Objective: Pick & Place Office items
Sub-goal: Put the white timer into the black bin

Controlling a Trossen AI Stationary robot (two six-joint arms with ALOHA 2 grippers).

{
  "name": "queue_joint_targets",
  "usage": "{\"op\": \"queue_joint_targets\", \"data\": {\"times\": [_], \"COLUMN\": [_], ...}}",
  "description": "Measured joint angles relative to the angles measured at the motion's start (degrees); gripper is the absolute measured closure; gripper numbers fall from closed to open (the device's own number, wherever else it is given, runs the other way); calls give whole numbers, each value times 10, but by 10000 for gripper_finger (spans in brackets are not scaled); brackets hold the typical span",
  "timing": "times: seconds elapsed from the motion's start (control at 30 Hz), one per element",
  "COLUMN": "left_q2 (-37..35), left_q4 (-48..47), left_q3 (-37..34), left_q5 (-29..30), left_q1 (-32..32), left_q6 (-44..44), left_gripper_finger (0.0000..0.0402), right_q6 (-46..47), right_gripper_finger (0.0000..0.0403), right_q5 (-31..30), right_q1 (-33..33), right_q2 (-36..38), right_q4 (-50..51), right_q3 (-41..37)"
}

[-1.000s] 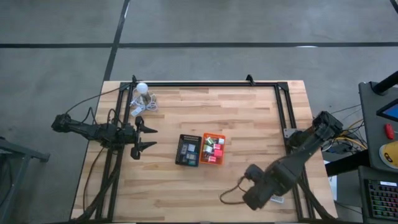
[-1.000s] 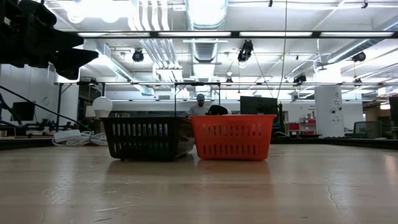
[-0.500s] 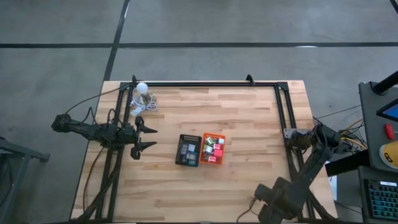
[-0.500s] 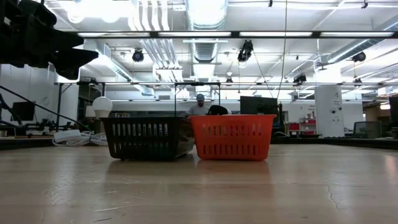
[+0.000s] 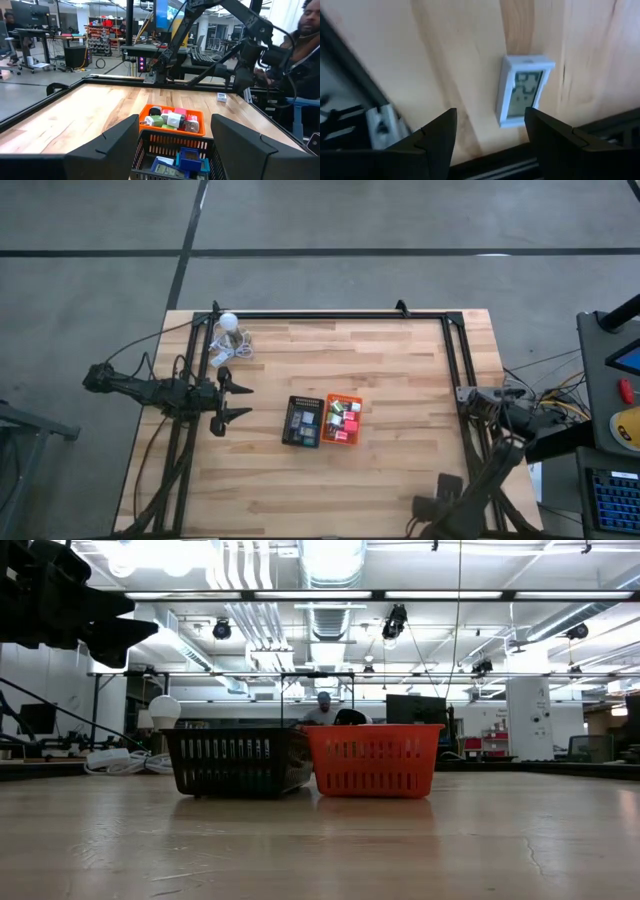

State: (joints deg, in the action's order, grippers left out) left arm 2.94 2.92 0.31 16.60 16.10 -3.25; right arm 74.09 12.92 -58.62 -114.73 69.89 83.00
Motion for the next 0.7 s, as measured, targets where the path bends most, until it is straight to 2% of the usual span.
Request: {"op": "queue_joint_targets", "data": {"times": [0.2,0.47,0.57,0.7], "left_q2": [0,0,0,0], "left_q4": [0,0,0,0], "left_q3": [0,0,0,0], "left_q5": [0,0,0,0], "left_q1": [0,0,0,0], "left_q6": [0,0,0,0], "left_gripper_finger": [149,149,149,149], "right_q6": [-35,-7,19,38], "right_gripper_finger": [175,175,174,174], "right_q5": [-9,-15,-48,-124], "right_q1": [0,-2,-2,-7], "right_q2": [-19,19,39,59], "right_q4": [0,2,0,-1], "right_q3": [0,0,0,0]}}
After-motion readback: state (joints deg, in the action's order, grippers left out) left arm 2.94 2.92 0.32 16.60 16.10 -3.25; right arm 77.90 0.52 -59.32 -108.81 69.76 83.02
